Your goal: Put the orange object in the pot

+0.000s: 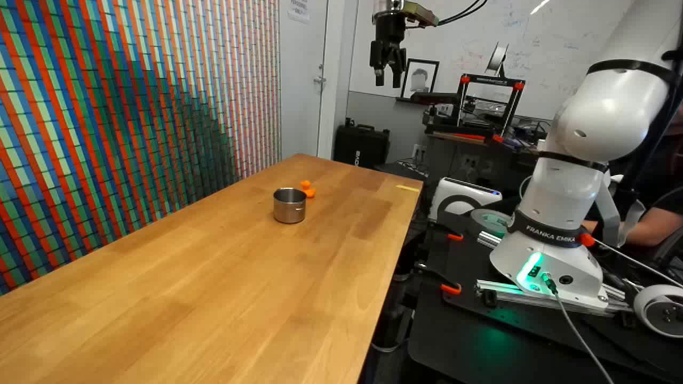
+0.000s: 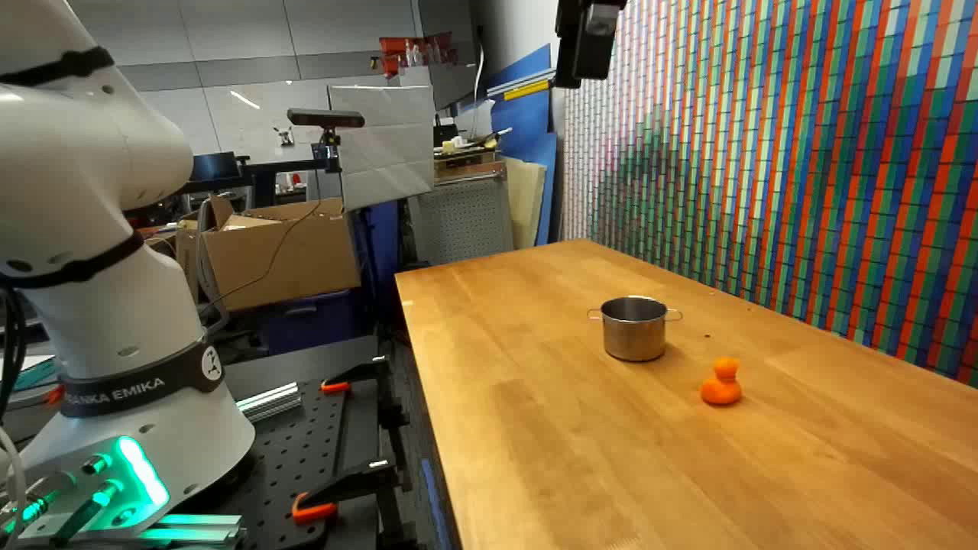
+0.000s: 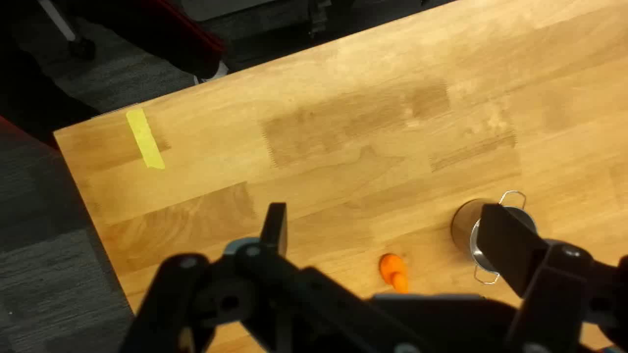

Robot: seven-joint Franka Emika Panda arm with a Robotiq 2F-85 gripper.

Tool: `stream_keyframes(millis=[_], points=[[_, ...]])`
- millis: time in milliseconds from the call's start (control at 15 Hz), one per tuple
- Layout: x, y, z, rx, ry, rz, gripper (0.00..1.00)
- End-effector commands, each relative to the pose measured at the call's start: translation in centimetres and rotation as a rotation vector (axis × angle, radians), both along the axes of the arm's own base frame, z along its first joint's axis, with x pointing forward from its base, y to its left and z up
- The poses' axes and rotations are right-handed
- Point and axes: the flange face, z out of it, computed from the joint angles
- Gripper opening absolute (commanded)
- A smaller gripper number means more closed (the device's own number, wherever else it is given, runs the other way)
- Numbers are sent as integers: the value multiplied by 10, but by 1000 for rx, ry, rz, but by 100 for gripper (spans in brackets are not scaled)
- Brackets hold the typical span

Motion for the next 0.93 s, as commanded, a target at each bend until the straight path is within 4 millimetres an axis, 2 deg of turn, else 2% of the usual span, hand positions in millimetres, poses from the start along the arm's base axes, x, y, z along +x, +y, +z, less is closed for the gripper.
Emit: stream_keyframes(millis=[0,333,400,600,867], points=[[0,0,1,0,-1,0,100],[0,0,4,-1,-6,0,100],[10,4,-3,-4,2,14,100],[63,19,-27,-32,-60,48,100],[138,48,-80,-72,-129,137,100]])
